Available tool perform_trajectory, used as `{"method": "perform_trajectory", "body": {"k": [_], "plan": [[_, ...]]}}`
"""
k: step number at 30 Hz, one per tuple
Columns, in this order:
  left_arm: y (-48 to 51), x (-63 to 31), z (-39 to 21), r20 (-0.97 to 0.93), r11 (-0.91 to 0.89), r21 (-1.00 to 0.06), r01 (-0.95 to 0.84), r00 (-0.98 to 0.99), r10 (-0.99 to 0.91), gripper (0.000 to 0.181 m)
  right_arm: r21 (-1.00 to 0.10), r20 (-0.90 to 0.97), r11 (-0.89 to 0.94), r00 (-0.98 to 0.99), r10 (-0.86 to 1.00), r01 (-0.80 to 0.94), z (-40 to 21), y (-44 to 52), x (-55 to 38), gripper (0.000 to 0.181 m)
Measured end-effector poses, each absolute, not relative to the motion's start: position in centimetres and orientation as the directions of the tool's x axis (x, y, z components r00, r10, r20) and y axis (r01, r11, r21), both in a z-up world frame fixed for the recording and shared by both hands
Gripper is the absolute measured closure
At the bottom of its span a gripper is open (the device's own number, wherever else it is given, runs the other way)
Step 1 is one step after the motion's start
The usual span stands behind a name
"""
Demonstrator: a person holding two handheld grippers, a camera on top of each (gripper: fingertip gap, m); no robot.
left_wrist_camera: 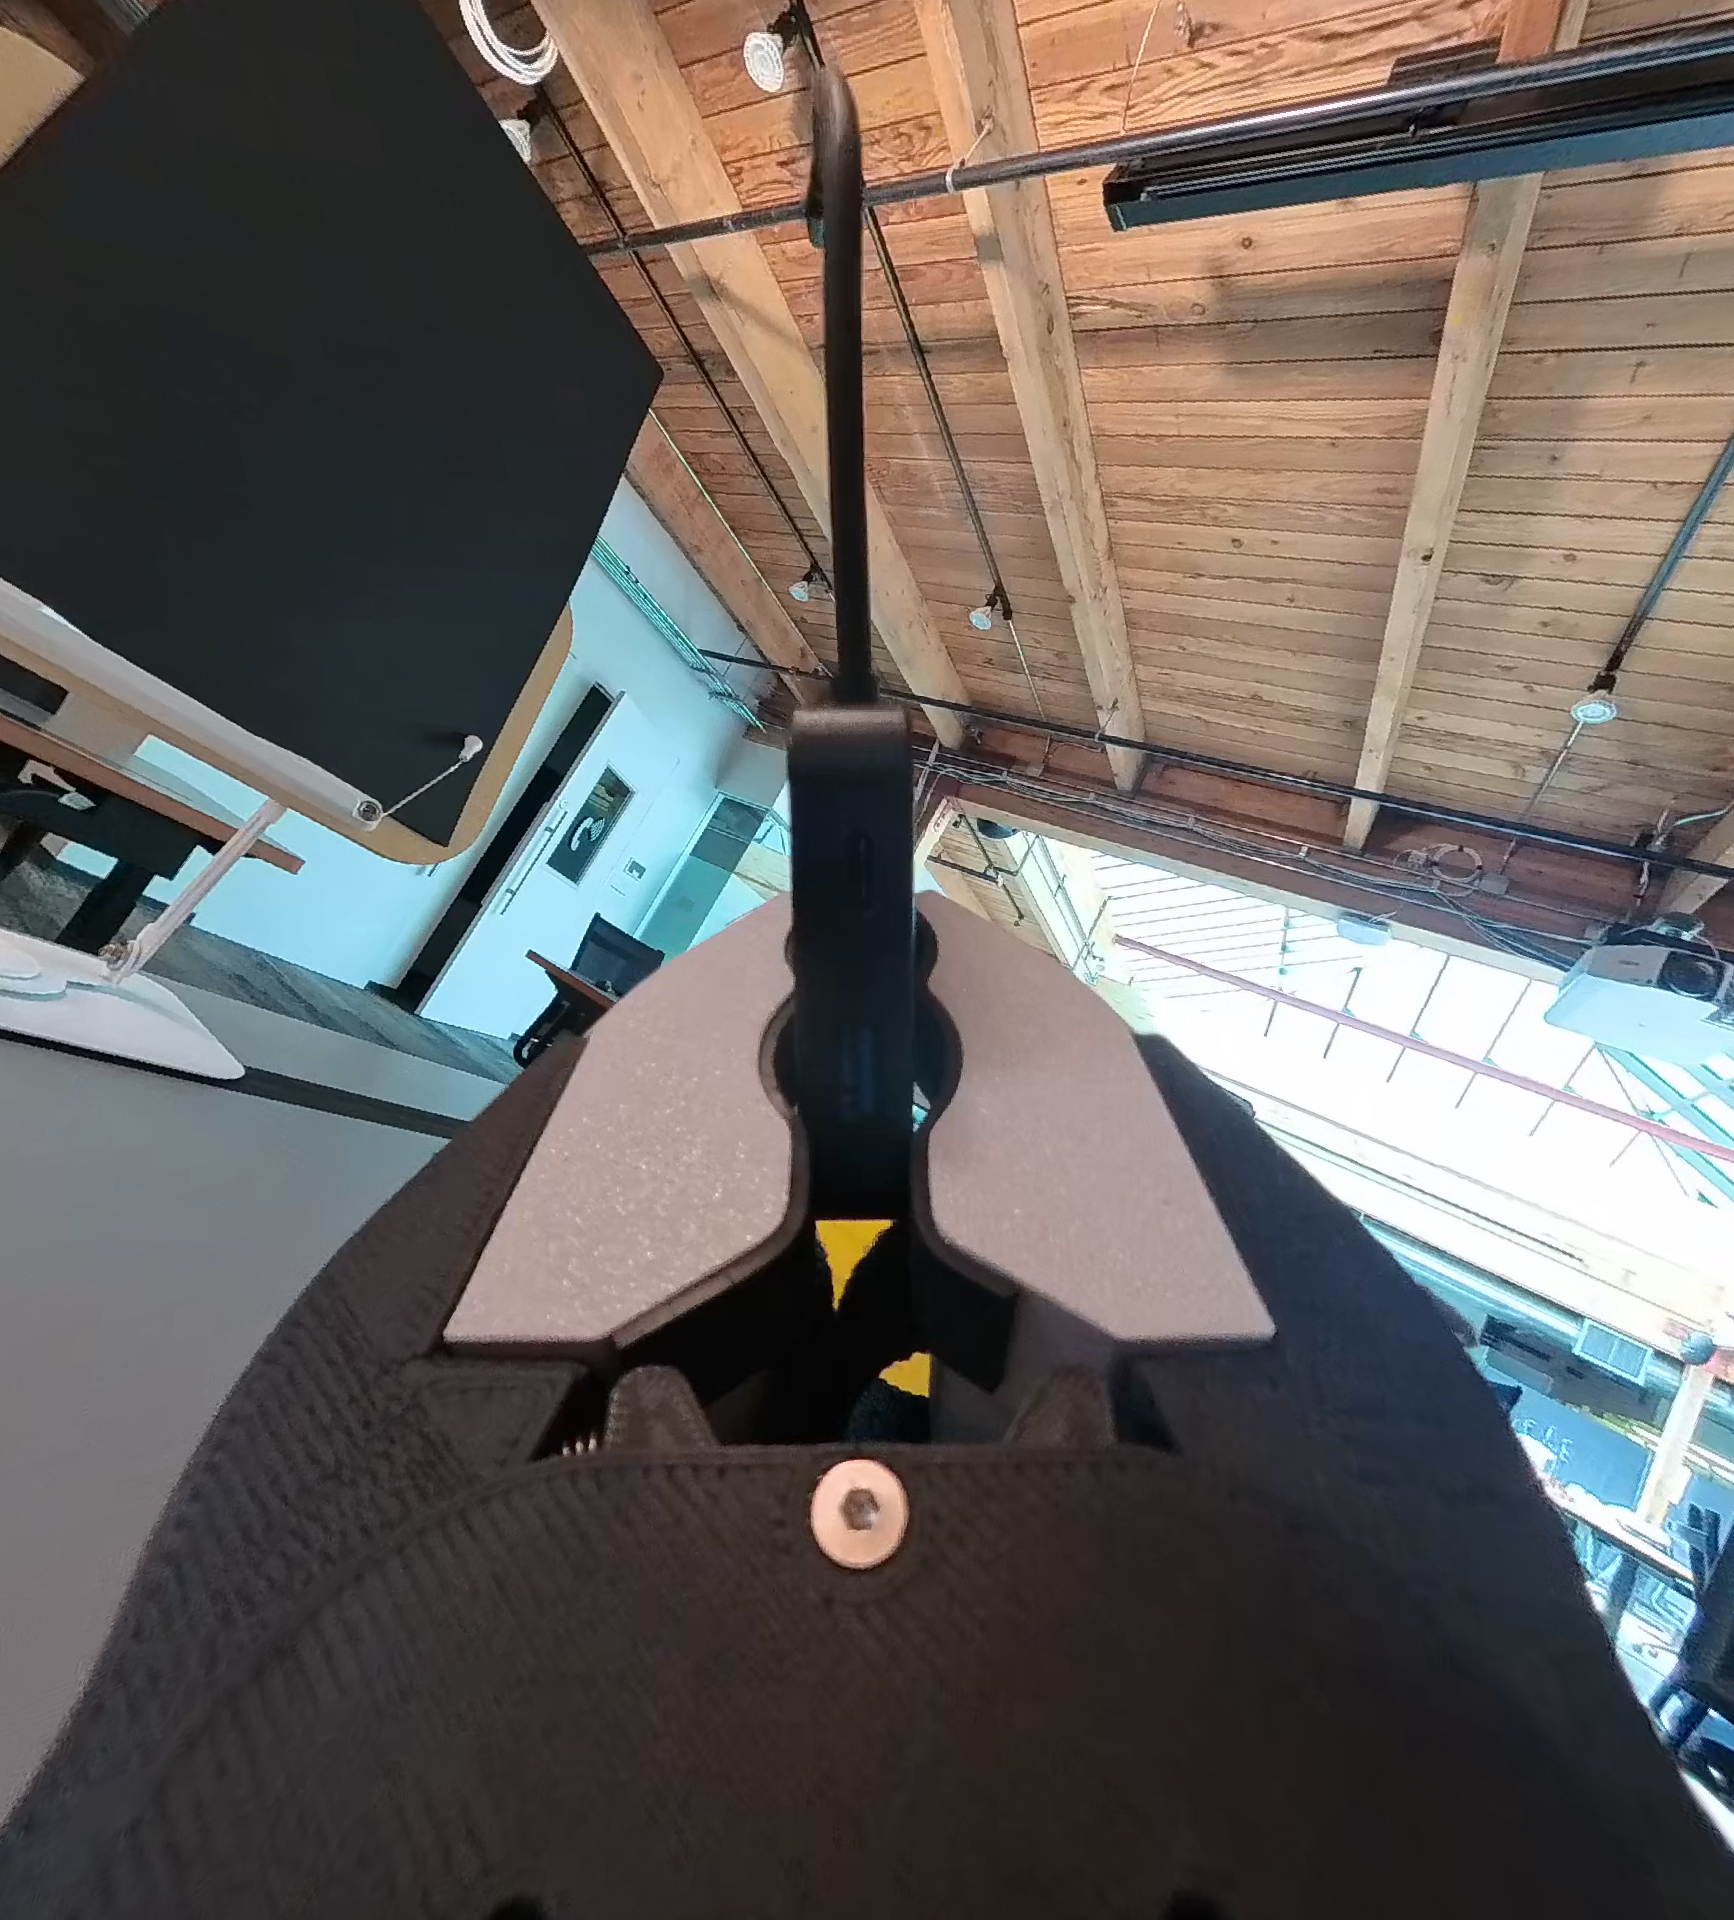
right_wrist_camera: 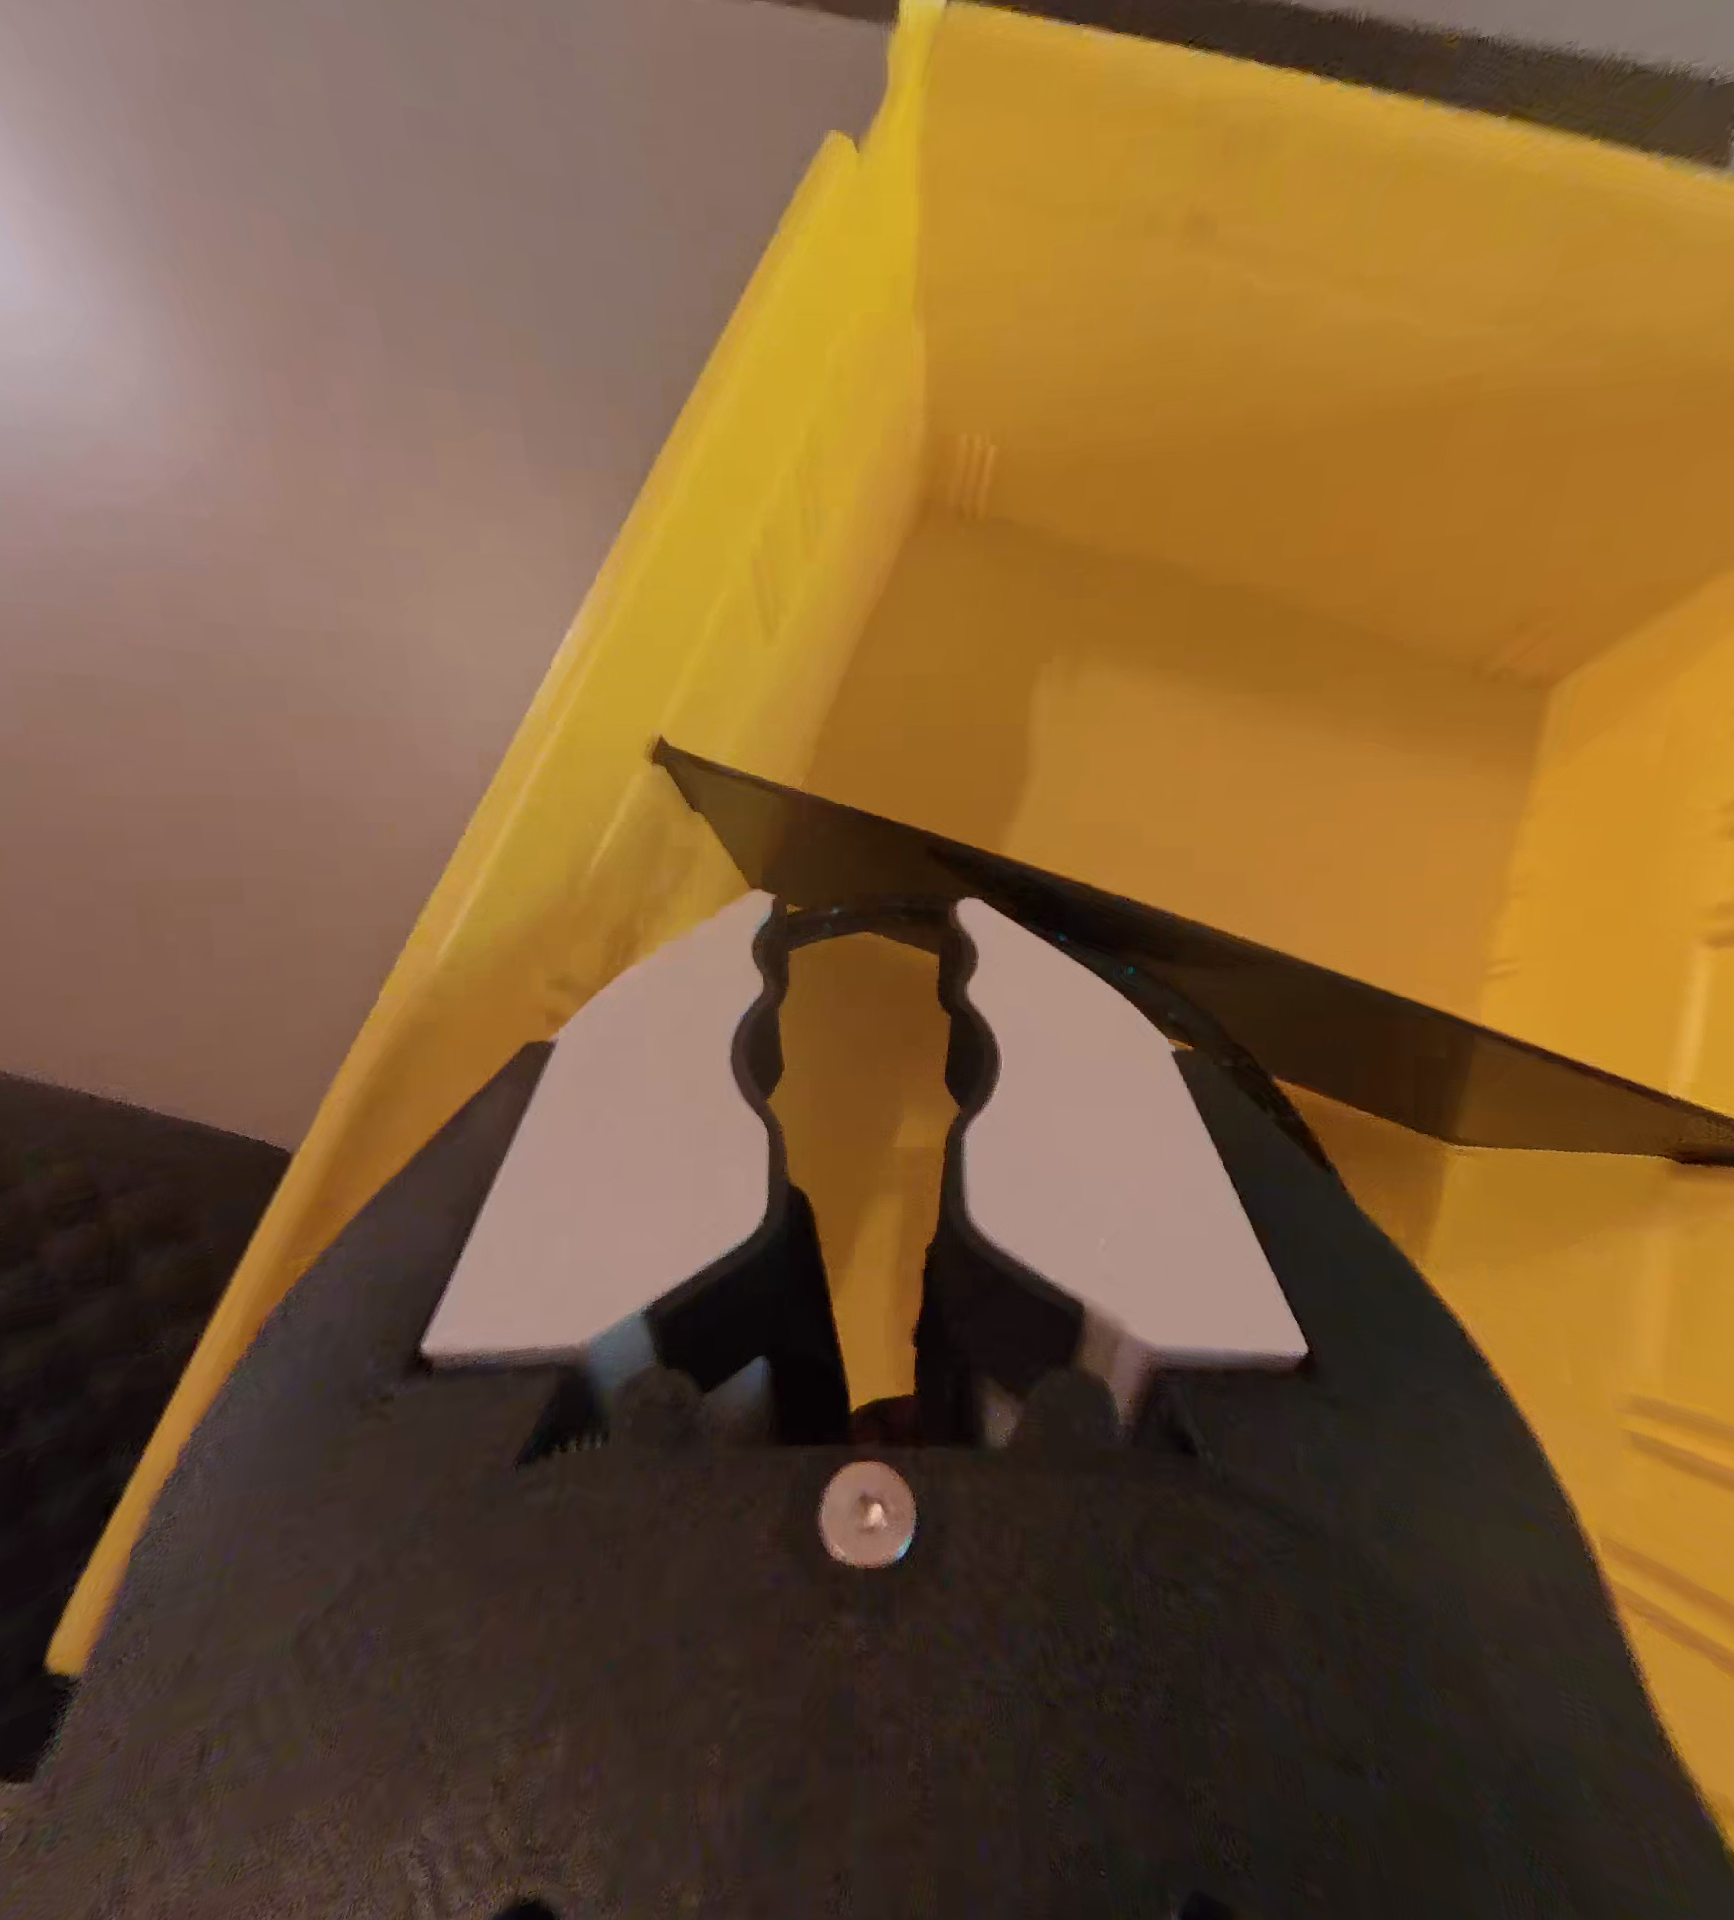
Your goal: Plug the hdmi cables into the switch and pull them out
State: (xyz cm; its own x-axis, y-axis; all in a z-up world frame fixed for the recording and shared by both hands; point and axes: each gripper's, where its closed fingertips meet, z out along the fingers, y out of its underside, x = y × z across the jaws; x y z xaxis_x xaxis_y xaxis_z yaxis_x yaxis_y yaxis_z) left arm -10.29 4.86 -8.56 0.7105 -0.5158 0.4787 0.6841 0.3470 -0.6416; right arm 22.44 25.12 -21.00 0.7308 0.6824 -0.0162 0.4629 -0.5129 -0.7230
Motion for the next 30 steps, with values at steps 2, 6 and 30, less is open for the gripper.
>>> {"method": "perform_trajectory", "body": {"k": [2, 6, 30], "plan": [[4.9, -10.0, -8.6, 0.469, 0.343, -0.651, 0.677, 0.714, -0.519, 0.168, -0.716, -0.03, -0.529, 0.736, 0.676, 0.456, -21.2, 25.1, 22.4, 0.153], [5.0, -9.1, -8.6, 0.43, 0.326, -0.693, 0.643, 0.732, -0.528, 0.168, -0.701, -0.052, -0.545, 0.729, 0.682, 0.46, -22.0, 24.9, 22.1, 0.157], [2.1, 1.5, -9.9, 0.26, -0.059, -0.871, 0.488, 0.356, -0.898, 0.168, -0.985, -0.107, -0.139, -0.273, 0.956, -0.1, -5.8, 3.0, 4.2, 0.106]]}}
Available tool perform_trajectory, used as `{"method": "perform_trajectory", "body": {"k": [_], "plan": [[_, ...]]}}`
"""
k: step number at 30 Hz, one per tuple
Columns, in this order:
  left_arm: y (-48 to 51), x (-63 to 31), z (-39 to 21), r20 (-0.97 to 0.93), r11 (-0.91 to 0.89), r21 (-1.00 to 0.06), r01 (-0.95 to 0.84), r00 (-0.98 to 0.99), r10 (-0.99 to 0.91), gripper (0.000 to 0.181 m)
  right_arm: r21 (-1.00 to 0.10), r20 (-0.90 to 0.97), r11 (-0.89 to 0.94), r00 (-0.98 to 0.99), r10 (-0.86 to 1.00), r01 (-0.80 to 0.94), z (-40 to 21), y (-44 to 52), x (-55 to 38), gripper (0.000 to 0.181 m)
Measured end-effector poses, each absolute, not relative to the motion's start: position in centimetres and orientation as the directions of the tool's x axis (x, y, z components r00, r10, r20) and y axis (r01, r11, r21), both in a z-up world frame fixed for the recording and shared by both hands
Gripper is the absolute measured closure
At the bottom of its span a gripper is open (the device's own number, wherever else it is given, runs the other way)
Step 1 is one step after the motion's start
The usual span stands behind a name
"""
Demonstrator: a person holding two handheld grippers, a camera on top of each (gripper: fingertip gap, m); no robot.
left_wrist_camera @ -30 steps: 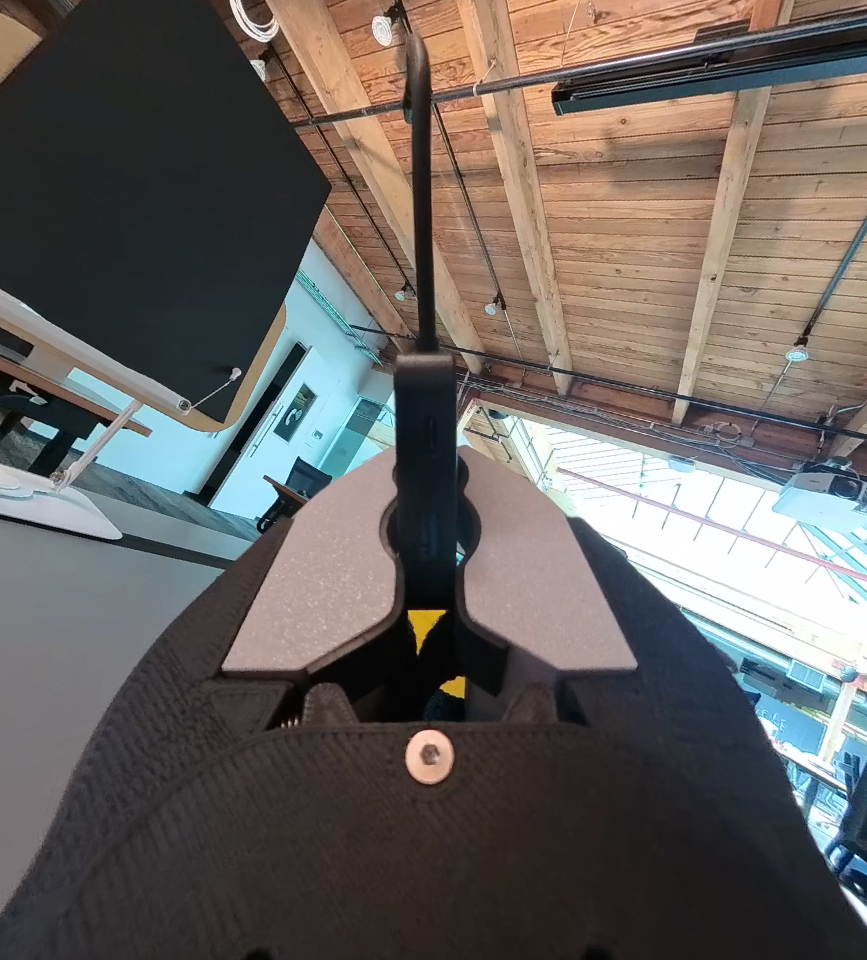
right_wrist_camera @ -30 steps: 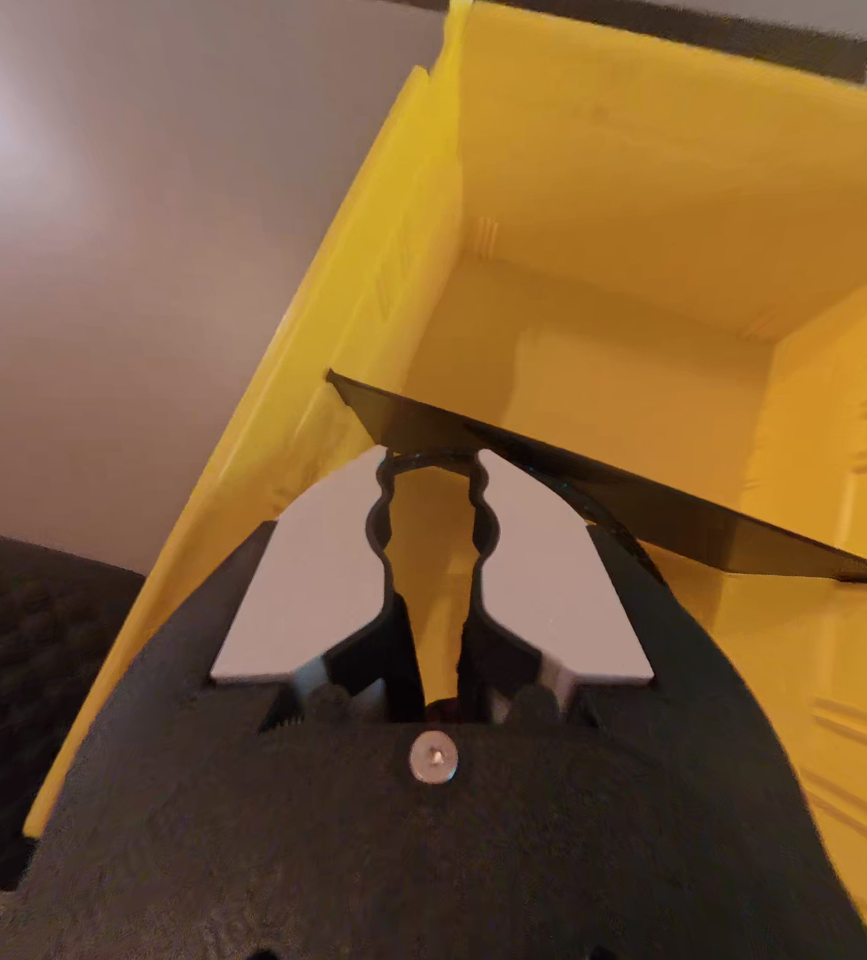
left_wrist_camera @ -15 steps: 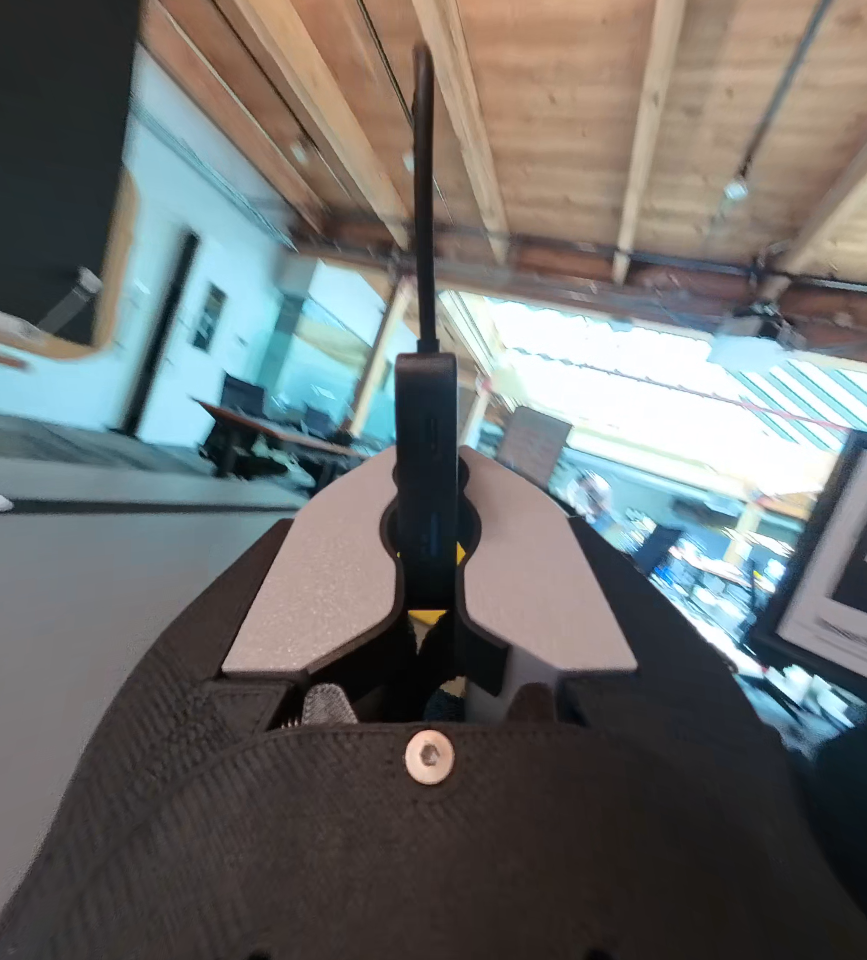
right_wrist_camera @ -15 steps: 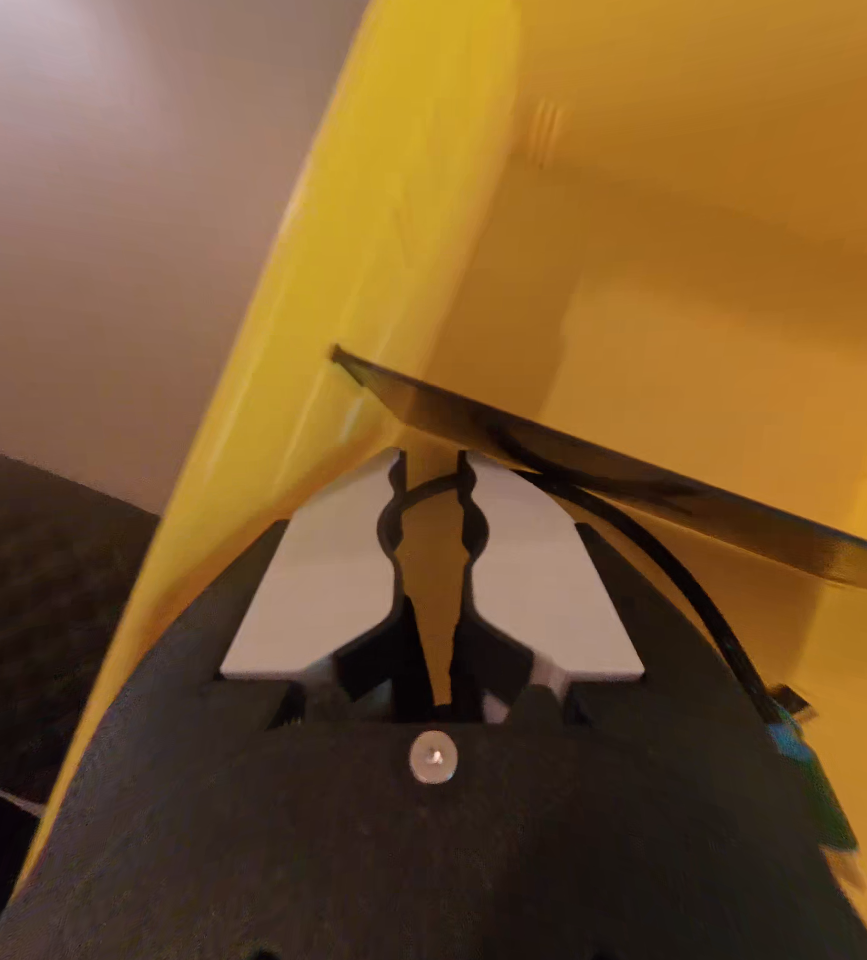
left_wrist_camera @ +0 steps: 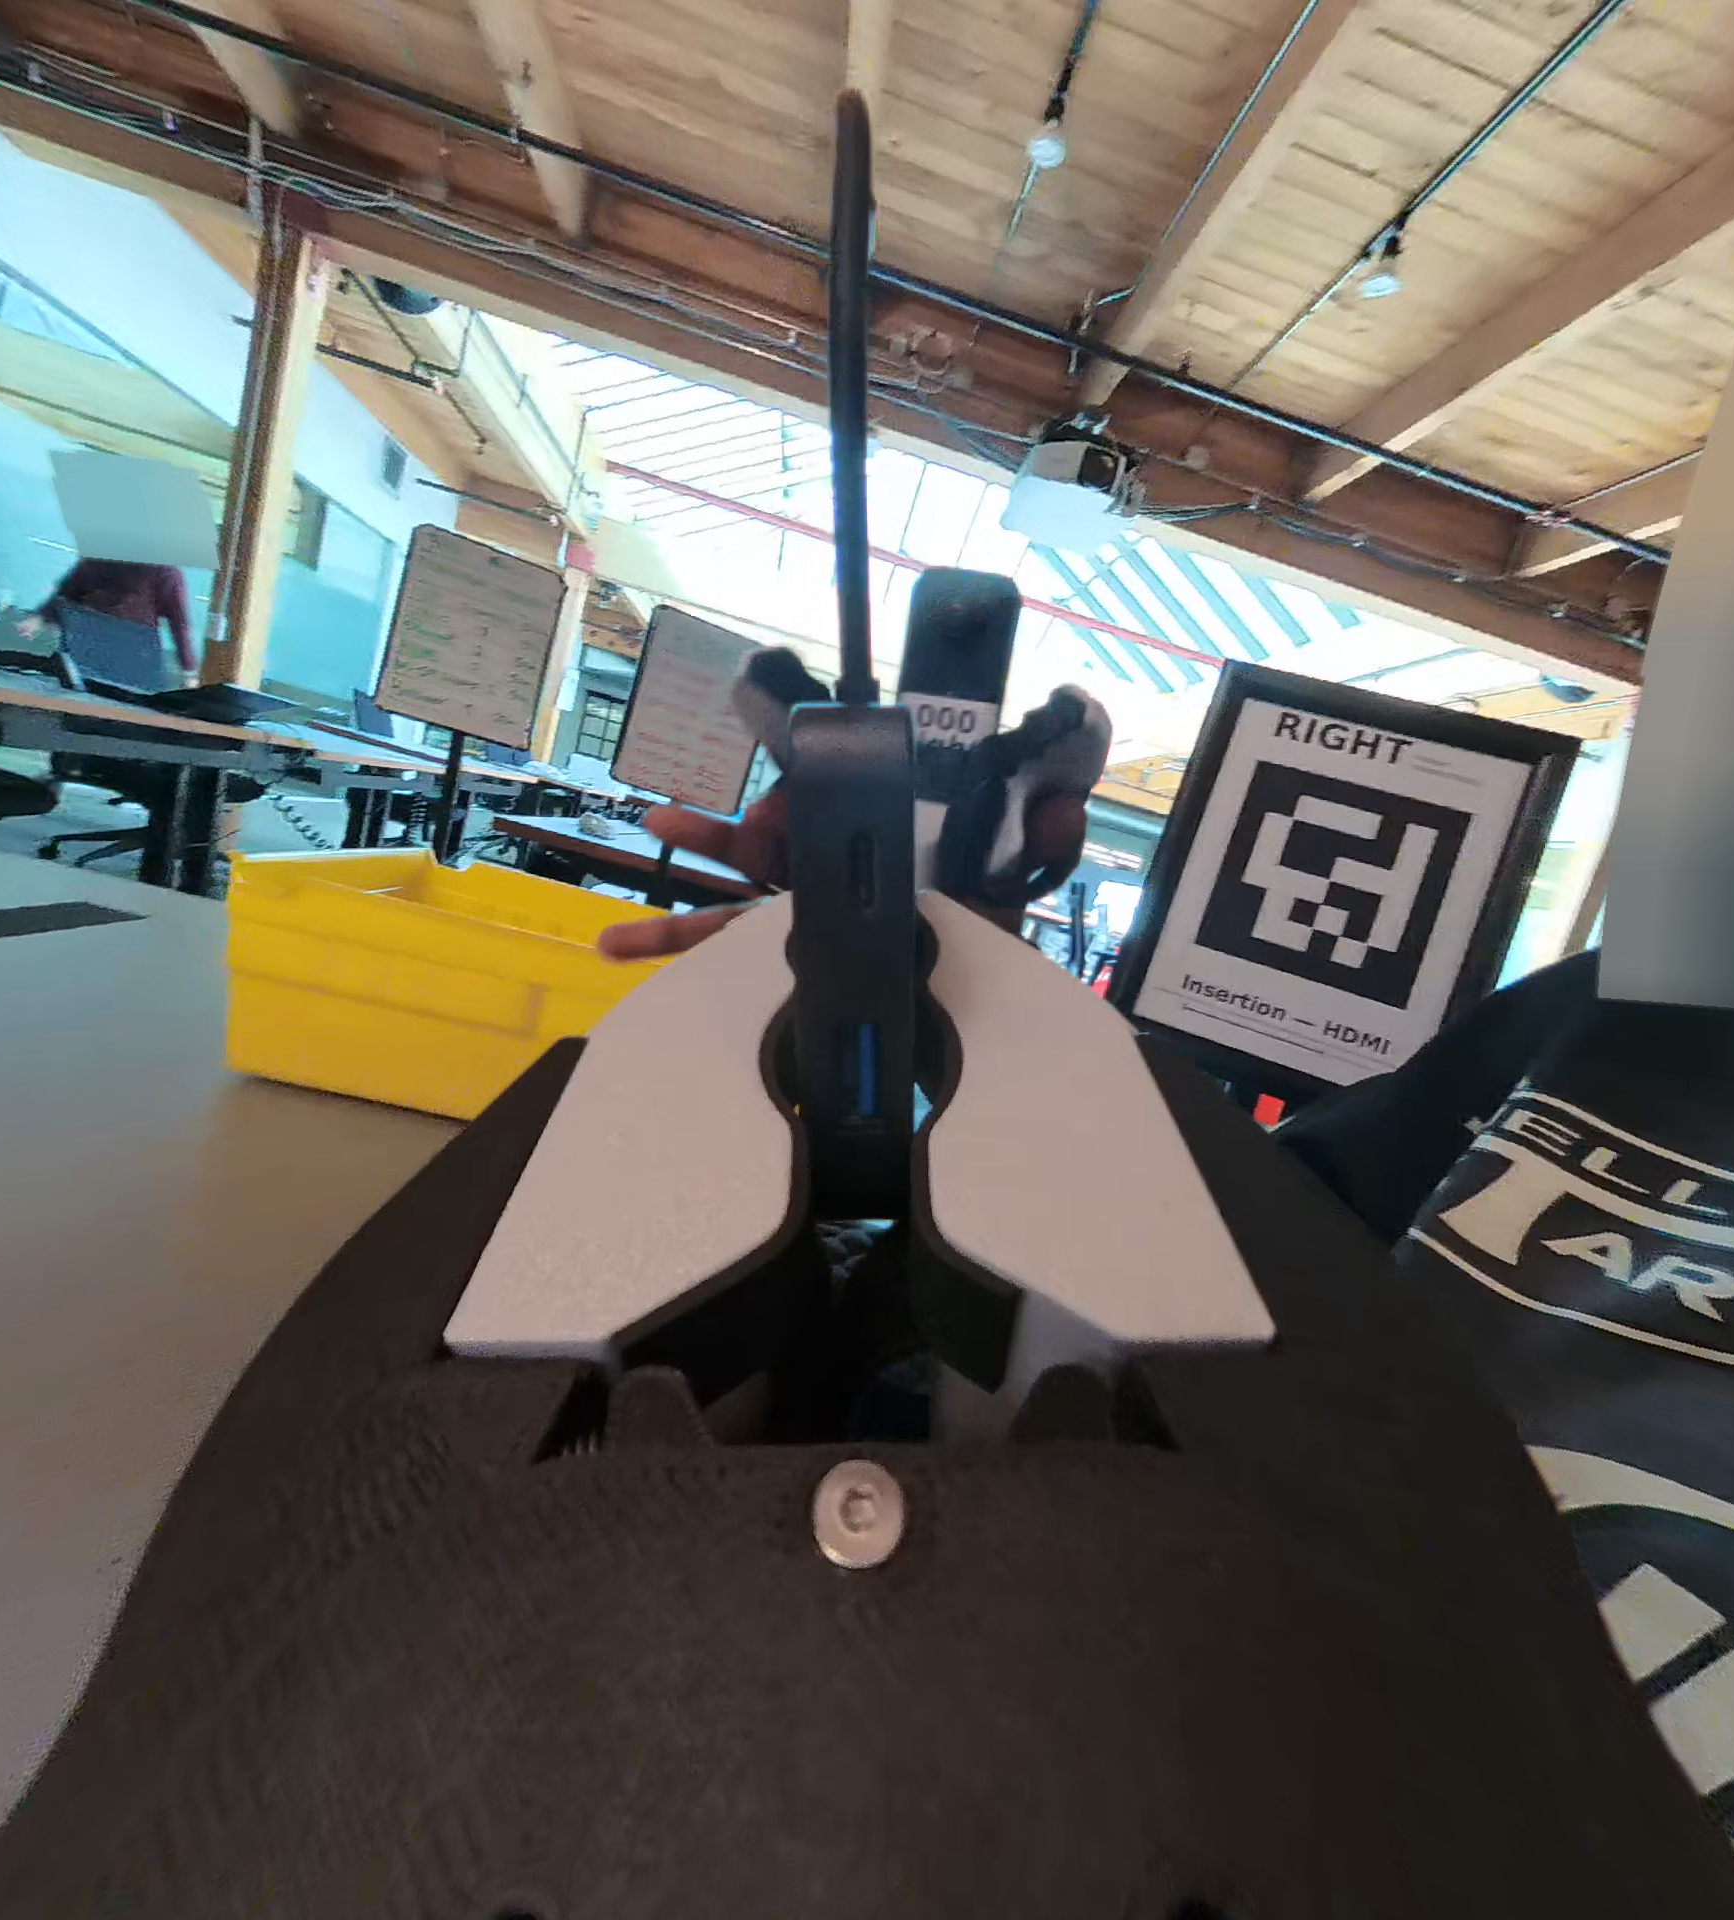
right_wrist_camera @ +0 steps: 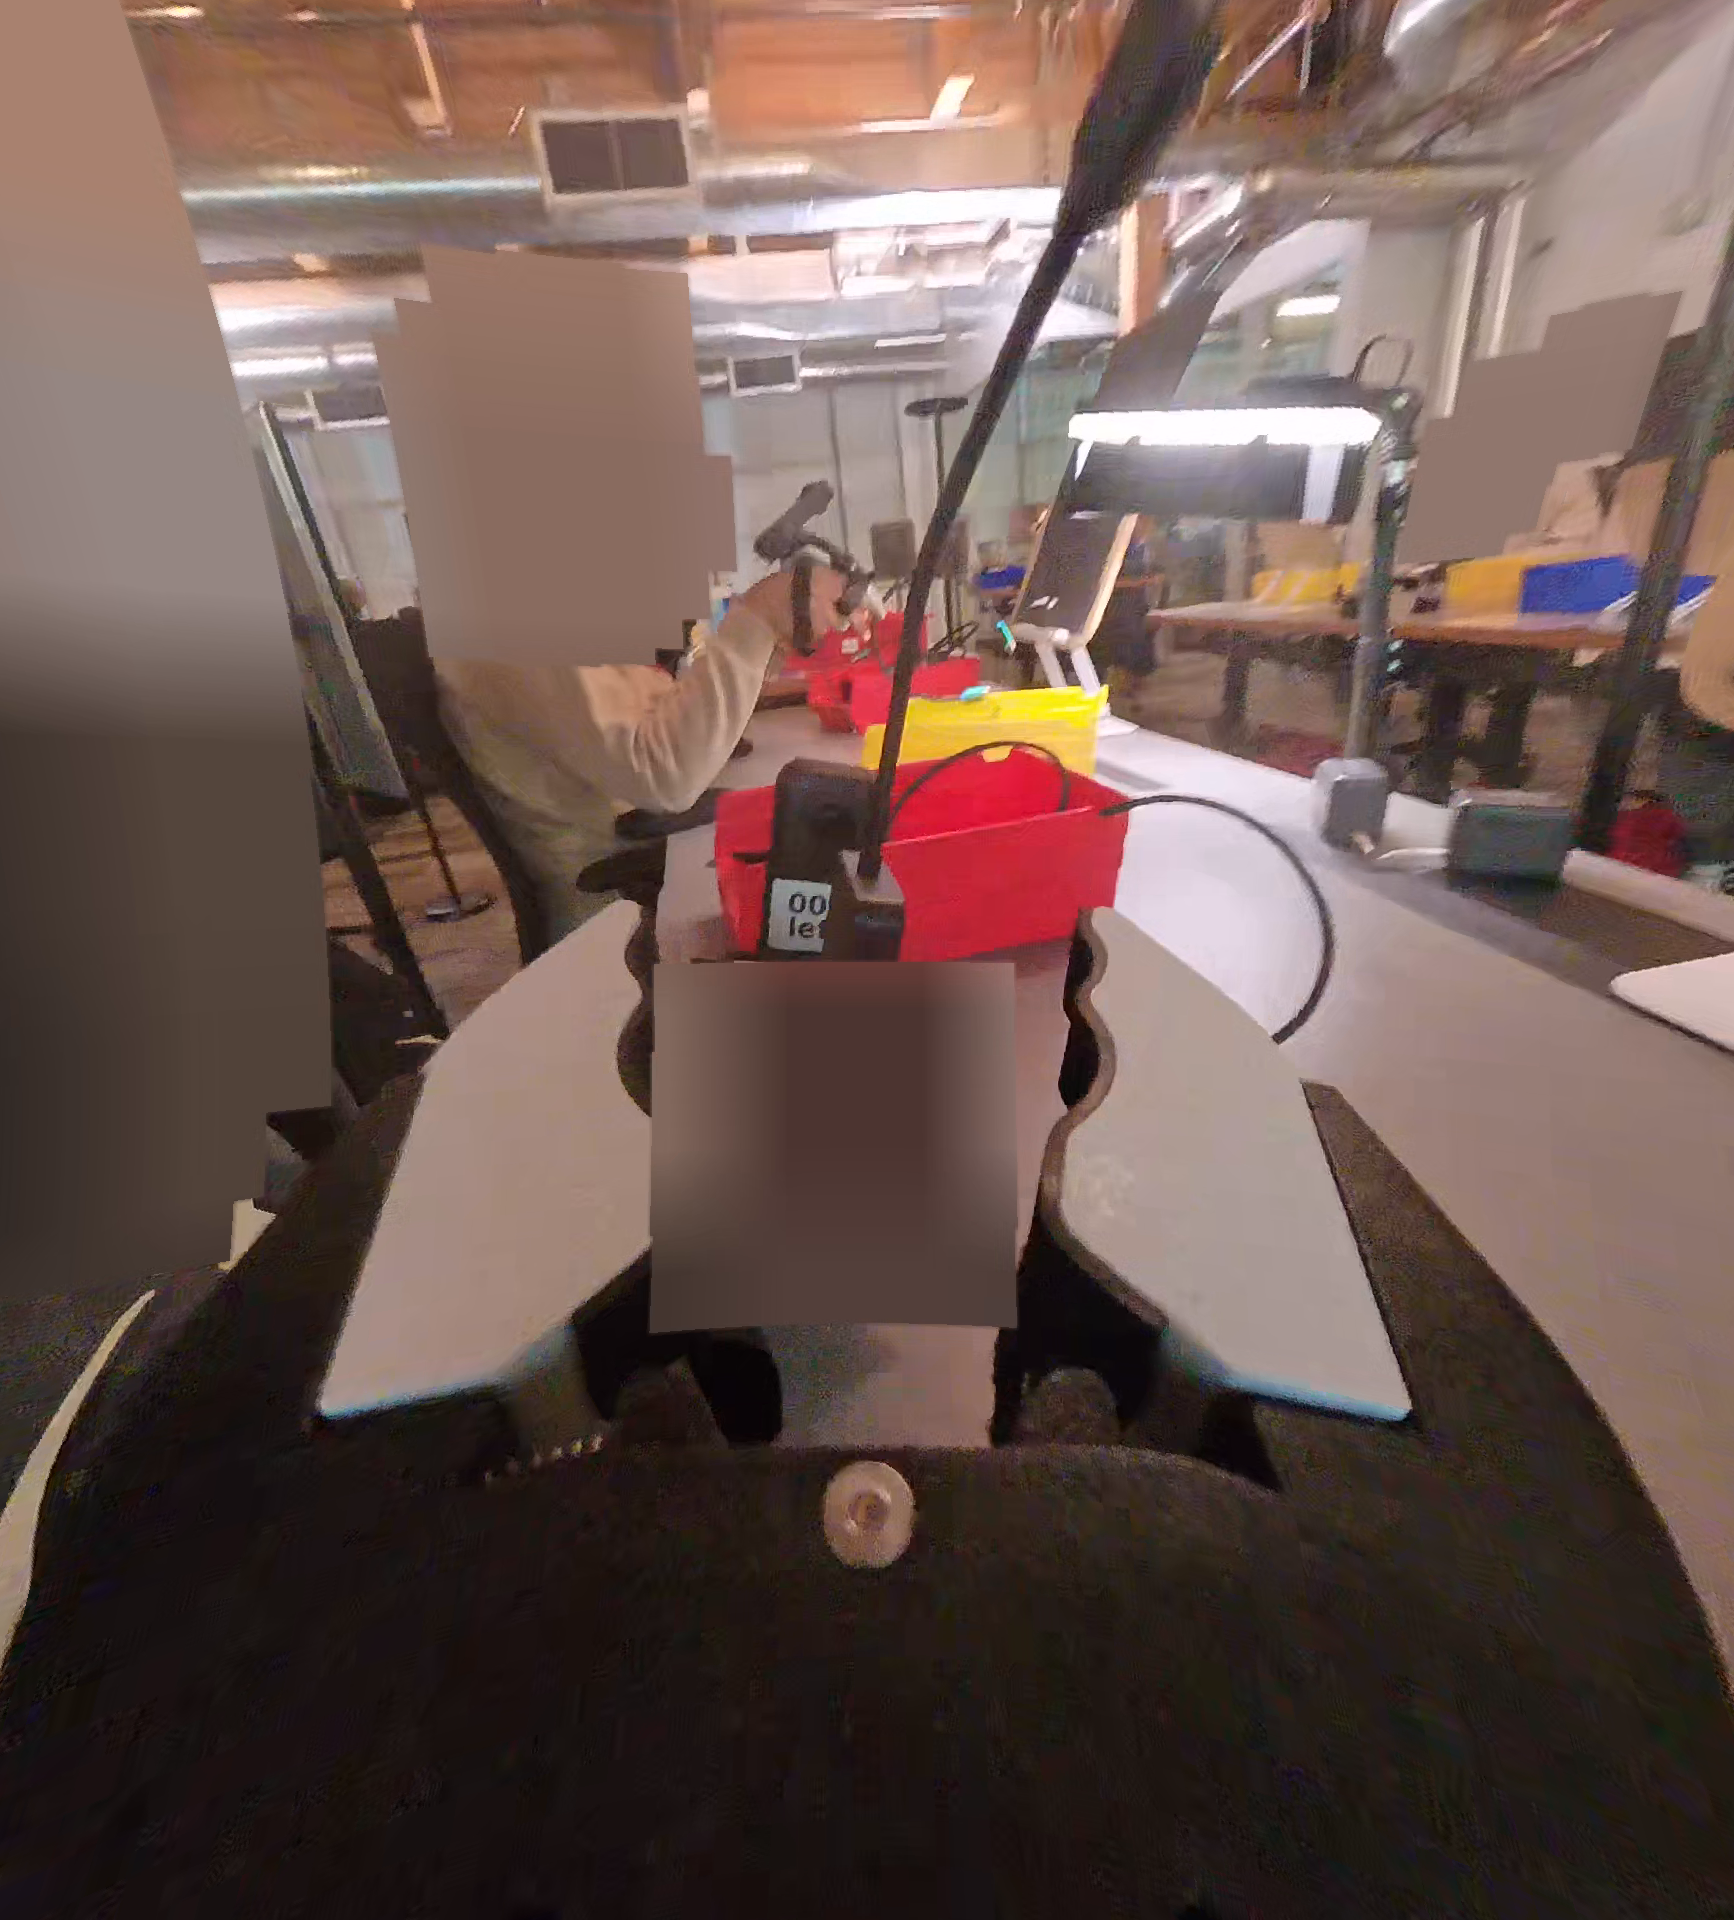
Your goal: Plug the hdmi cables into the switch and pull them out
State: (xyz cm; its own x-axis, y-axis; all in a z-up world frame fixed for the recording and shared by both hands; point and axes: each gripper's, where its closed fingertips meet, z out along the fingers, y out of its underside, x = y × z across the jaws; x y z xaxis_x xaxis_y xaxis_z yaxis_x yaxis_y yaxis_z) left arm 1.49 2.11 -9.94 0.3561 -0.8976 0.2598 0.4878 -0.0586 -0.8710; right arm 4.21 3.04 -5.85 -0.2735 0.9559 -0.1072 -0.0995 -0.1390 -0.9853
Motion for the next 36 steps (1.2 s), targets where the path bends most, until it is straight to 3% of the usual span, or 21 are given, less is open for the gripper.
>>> {"method": "perform_trajectory", "body": {"k": [4, 6, 13, 16, 18, 20, 24, 28, 33, 36], "plan": [[1.9, 1.9, -10.3, 0.252, -0.07, -0.885, 0.461, 0.347, -0.903, 0.168, -0.986, -0.151, -0.164, -0.373, 0.916, -0.004, -8.7, 0.4, -0.5, 0.127], [1.8, 2.4, -10.7, 0.241, -0.078, -0.9, 0.428, 0.343, -0.908, 0.167, -0.985, -0.157, -0.172, -0.374, 0.914, -0.007, -9.2, 0.4, -1.5, 0.165], [4.1, -0.6, -9.9, 0.301, 0.023, -0.846, 0.532, 0.513, -0.804, 0.158, -0.992, 0.018, -0.012, -0.231, 0.973, -0.127, -4.6, 4.6, 2.5, 0.168], [5.5, -3.8, -9.7, 0.38, 0.105, -0.791, 0.602, 0.619, -0.687, 0.157, -0.966, 0.257, 0.258, -0.025, 0.966, 0.022, -2.9, 10.2, 6.2, 0.167], [5.5, -5.2, -9.4, 0.402, 0.151, -0.762, 0.63, 0.642, -0.653, 0.157, -0.869, 0.447, 0.414, 0.073, 0.891, 0.271, -3.2, 15.6, 9.0, 0.168], [5.6, -5.7, -9.4, 0.418, 0.167, -0.747, 0.643, 0.65, -0.634, 0.157, -0.688, 0.583, 0.476, 0.026, 0.812, 0.548, -5.0, 20.9, 12.1, 0.167], [5.9, -5.7, -9.7, 0.423, 0.162, -0.759, 0.631, 0.666, -0.614, 0.158, -0.333, 0.508, 0.357, -0.153, 0.848, 0.873, -11.3, 28.7, 18.5, 0.167], [6.1, -5.9, -9.9, 0.434, 0.155, -0.761, 0.63, 0.671, -0.601, 0.158, -0.067, 0.272, 0.223, -0.198, 0.942, 0.972, -17.2, 31.5, 23.8, 0.167], [6.2, -5.9, -10.0, 0.458, 0.13, -0.749, 0.65, 0.649, -0.607, 0.158, 0.089, 0.123, 0.167, -0.177, 0.977, 0.982, -21.3, 32.9, 26.6, 0.167], [6.2, -5.9, -10.0, 0.462, 0.124, -0.748, 0.652, 0.647, -0.607, 0.158, 0.237, 0.026, 0.131, -0.141, 0.99, 0.963, -23.1, 33.2, 28.8, 0.167]]}}
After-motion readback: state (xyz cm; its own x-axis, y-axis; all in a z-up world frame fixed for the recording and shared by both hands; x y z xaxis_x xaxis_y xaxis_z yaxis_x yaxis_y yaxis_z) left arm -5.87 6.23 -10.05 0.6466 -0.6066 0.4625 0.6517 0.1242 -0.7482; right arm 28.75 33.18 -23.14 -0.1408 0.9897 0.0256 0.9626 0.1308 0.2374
